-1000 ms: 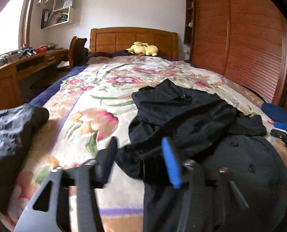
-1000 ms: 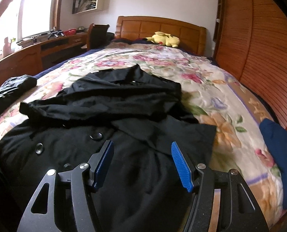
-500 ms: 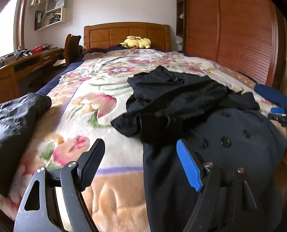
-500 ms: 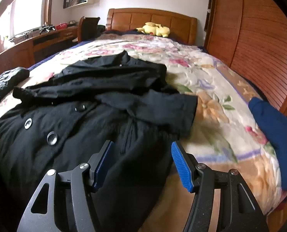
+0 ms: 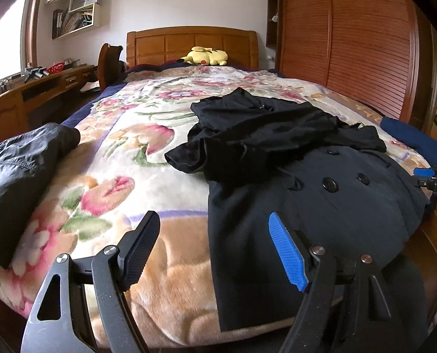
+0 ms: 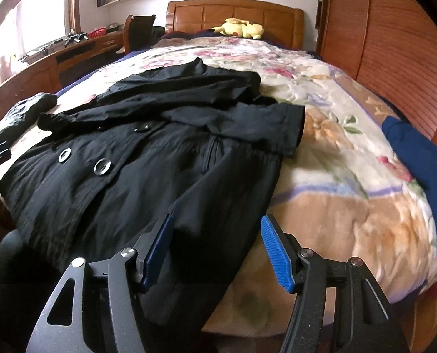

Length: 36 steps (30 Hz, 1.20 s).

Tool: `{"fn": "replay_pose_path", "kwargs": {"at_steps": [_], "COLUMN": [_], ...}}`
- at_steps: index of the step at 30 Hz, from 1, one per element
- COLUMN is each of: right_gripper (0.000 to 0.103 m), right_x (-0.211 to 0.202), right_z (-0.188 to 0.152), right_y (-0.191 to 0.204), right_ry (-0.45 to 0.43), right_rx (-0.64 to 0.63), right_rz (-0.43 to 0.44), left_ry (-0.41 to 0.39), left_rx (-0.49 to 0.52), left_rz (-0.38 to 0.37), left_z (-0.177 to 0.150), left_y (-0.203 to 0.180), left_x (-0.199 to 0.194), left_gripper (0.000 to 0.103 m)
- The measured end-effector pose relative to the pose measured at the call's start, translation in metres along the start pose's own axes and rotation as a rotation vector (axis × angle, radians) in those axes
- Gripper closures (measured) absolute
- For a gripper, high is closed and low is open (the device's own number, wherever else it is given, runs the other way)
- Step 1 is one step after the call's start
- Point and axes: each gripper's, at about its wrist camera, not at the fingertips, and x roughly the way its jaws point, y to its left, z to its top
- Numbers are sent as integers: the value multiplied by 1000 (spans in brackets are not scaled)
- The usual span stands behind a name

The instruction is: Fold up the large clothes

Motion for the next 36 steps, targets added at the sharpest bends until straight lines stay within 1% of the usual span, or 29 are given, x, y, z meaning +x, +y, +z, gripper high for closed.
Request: {"fn": "replay_pose_path", "kwargs": {"at_steps": [5, 9, 13, 14, 15, 16, 17, 18, 19, 20, 21, 23, 25, 27, 30, 32, 34, 35, 36], "right_gripper": [39, 39, 39, 43, 59, 68, 91, 99, 100, 100, 100, 100, 100, 100, 100, 100, 100, 100, 100], "right_x": [-8, 1, 5, 5, 6, 6, 4, 1, -6, -15, -21, -28, -30, -32, -31, -30, -31, -30, -30], "right_z": [-4, -9, -15, -17, -19, -20, -21, -22, -21, -20, -19, -17, -17, -19, -23, -24, -22, -22, -22], "right_y": [4, 5, -2, -3, -4, -5, -7, -9, -12, -18, -23, -27, -28, -25, -24, -24, -22, -24, -25], "right_ry": [-3, 29, 37, 40, 39, 39, 33, 13, -25, -69, -91, -106, -117, -123, -128, -126, -121, -118, -118], "right_rx": [27, 0, 19, 16, 13, 12, 9, 0, 4, 25, 42, 46, 36, 35, 33, 36, 57, 66, 73], "right_rz": [38, 6, 16, 23, 43, 74, 86, 56, 8, -19, -20, -19, -28, -29, -34, -30, -9, -5, -2], "left_ry": [0, 13, 27, 31, 35, 39, 44, 48, 52, 55, 57, 66, 72, 81, 80, 80, 80, 81, 82], "left_rx": [16, 22, 33, 36, 38, 39, 38, 37, 35, 33, 32, 31, 31, 32, 41, 38, 35, 34, 35], "left_rz": [-11, -4, -2, 1, 2, 2, 2, 4, 6, 6, 4, 0, -4, -10, -8, -13, -18, -25, -29], "left_z": [-4, -6, -9, -10, -10, -11, -12, -13, -13, -15, -16, -19, -22, -25, -29, -30, -30, -31, -31], "left_y": [-9, -10, -13, -13, -14, -13, -13, -12, -11, -11, -10, -10, -9, -10, -11, -11, -11, -11, -11], "left_x": [-6, -1, 3, 4, 5, 6, 7, 8, 9, 9, 9, 9, 10, 11, 10, 10, 9, 9, 9], "left_gripper": [25, 25, 26, 26, 26, 26, 26, 26, 26, 26, 27, 32, 42, 48, 50, 53, 66, 69, 76]}}
